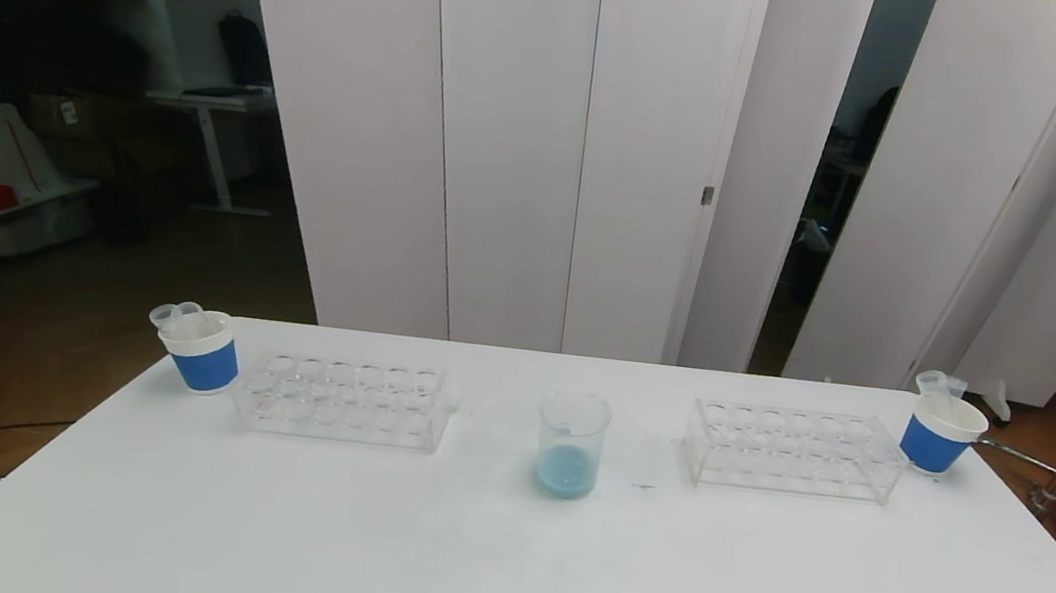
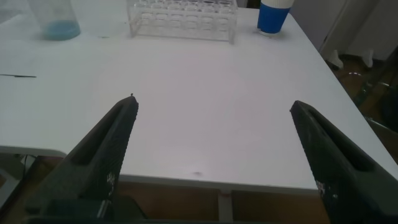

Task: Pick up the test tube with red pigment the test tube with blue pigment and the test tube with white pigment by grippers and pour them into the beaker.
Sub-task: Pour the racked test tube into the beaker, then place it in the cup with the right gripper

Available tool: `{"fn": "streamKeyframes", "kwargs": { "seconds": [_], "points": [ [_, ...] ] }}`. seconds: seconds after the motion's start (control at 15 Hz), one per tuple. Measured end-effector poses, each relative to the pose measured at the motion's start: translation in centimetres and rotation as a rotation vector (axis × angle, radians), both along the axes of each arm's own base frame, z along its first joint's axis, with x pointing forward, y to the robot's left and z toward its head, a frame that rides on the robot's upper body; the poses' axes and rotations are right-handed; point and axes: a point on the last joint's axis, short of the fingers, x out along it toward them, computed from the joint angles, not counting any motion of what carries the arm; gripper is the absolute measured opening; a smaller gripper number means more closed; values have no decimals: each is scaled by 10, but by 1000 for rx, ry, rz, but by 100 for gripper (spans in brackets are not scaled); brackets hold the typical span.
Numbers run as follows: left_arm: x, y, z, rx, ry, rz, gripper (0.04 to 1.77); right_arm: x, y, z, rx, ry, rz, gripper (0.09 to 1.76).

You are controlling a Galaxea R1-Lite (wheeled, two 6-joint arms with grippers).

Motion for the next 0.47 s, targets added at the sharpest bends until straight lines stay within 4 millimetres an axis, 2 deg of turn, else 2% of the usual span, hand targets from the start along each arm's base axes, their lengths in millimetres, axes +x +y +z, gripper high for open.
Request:
{"fn": "streamKeyframes", "kwargs": {
  "seconds": [0.47],
  "points": [
    [0, 0, 0, 0, 0, 0, 175, 0, 0, -1, -4, 4, -4, 175]
  ]
}}
